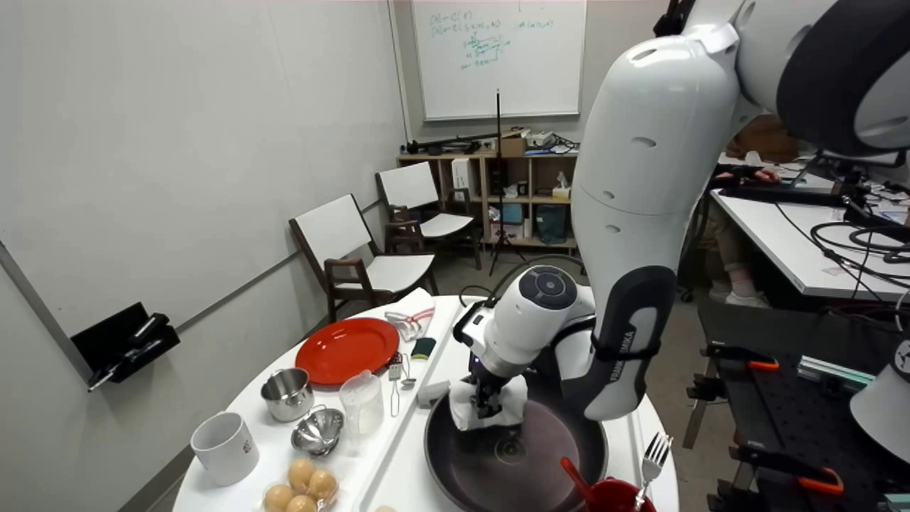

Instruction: Use the white towel to wipe the pan

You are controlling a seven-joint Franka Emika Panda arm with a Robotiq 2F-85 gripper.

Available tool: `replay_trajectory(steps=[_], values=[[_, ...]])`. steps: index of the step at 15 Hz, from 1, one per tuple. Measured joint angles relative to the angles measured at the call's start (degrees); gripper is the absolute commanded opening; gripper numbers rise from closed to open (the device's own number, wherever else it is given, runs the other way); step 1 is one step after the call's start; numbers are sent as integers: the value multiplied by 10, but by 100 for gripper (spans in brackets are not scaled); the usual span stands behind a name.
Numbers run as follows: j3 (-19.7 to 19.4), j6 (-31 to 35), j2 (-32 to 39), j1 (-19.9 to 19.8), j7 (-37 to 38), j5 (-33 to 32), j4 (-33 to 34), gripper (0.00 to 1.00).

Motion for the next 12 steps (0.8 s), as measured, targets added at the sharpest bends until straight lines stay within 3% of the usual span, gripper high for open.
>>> replay_trajectory(steps=[4,7,12], values=[[15,-3,0,-11,-2,13,52,4],[50,-3,-1,-42,-2,13,79,4],[177,-3,-3,-154,-2,3,96,4]])
